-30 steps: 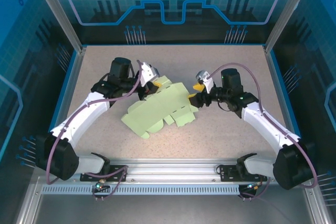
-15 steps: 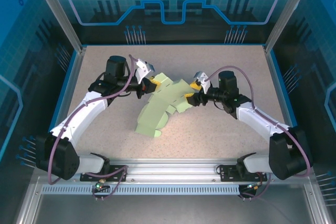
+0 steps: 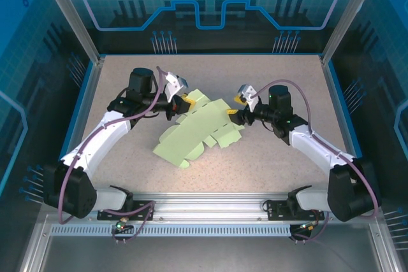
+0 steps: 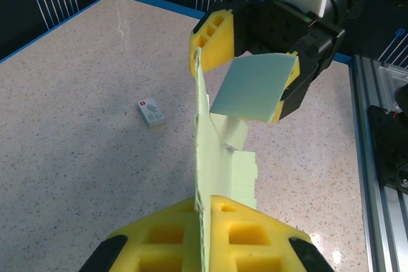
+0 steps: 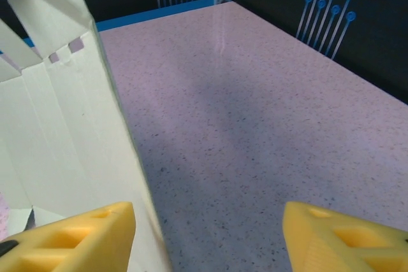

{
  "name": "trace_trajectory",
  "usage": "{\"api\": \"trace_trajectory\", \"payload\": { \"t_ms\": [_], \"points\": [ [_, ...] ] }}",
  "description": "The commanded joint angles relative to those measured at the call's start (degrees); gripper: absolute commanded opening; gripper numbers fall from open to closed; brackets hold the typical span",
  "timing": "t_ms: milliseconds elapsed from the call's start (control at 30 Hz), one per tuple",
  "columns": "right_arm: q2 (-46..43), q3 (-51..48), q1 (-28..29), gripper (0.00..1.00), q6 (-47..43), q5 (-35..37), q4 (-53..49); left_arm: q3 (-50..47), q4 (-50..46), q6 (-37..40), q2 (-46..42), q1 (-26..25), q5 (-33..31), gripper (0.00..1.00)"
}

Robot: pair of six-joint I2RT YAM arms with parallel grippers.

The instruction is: Fold the paper box

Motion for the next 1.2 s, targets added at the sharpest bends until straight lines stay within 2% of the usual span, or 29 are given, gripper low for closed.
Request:
{"api": "trace_trajectory", "payload": {
  "t_ms": [0,133,233,300,433,567,700,900,1000,1167],
  "points": [
    [1.82,1.37,0.61,0.55,-0.29,-3.61,0.48,1.04,0.85,-0.61,0.15,0.30,2.99,0.00],
    [1.90,0.62,0.63,0.31,0.60,-3.53,2.74,1.14,0.90,-0.94,-0.07,0.30,3.28,0.00],
    [1.34,0.71,0.85,0.22,0.65,-3.58,2.90,0.96,1.33,-1.27,-0.29,0.30,3.04,0.00],
    [1.19,1.10,1.18,0.19,0.71,-3.79,2.58,0.87,1.77,-1.68,-0.25,0.30,3.11,0.00],
    [1.29,1.65,1.64,0.17,0.63,-4.80,2.18,0.62,3.09,-2.84,-0.11,0.30,3.25,0.00],
    [1.13,1.56,1.78,0.22,0.26,-4.95,2.04,0.64,3.28,-3.34,0.02,0.39,3.31,0.00],
    [0.70,1.51,1.60,0.22,-0.30,-4.42,1.76,0.47,3.72,-3.94,-0.18,0.56,3.96,0.00],
    [-1.10,1.41,1.49,0.09,0.32,-4.22,1.87,0.08,5.28,-6.49,-0.14,1.22,3.77,0.00],
    [-3.48,1.50,1.68,0.06,1.20,-2.86,0.34,0.17,6.26,-9.43,-0.19,1.35,1.86,0.00],
    [-6.55,6.43,1.93,0.05,2.89,-2.19,-11.18,0.09,9.55,-17.22,-0.51,1.35,0.49,0.00]
  ]
}}
